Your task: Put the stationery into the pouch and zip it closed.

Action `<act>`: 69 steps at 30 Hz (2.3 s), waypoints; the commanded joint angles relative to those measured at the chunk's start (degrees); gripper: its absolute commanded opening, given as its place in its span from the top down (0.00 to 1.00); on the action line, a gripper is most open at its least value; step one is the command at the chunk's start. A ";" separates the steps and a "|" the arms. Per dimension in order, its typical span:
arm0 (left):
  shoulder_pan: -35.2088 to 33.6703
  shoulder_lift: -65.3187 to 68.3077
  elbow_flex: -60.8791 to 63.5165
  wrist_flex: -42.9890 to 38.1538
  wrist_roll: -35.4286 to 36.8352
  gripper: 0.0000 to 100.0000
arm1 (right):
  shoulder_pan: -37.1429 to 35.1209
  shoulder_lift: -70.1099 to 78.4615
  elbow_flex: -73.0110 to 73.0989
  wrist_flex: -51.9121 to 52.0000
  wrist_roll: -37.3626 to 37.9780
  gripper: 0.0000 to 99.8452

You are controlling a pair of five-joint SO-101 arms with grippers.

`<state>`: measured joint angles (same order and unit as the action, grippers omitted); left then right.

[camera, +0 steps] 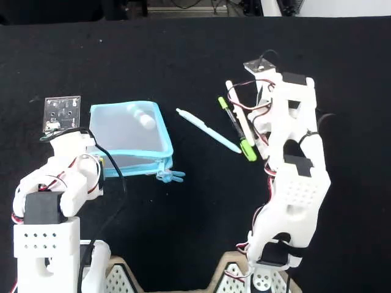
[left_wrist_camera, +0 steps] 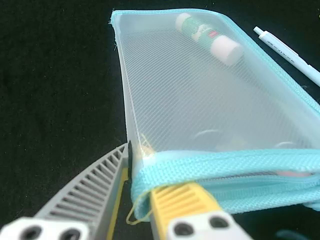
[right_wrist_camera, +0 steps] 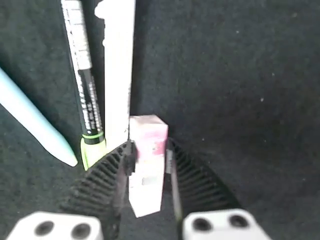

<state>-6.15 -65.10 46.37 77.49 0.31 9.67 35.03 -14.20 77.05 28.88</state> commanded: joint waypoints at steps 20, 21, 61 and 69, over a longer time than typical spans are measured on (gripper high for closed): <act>0.40 -0.62 -3.38 0.00 -0.35 0.97 | 13.80 -3.91 -3.74 6.24 5.27 0.99; 0.40 -0.62 -3.38 0.00 -0.35 0.97 | 15.30 -5.32 -1.71 5.89 6.15 0.99; 0.40 -0.62 -3.38 0.09 -0.35 0.97 | 26.20 -27.30 39.96 -14.95 21.54 0.86; 0.40 -0.62 -3.38 0.00 -0.35 0.97 | 26.29 -27.38 40.04 -15.21 21.36 0.95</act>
<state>-6.15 -65.10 46.37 77.41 0.31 36.48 9.45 27.21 62.20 49.89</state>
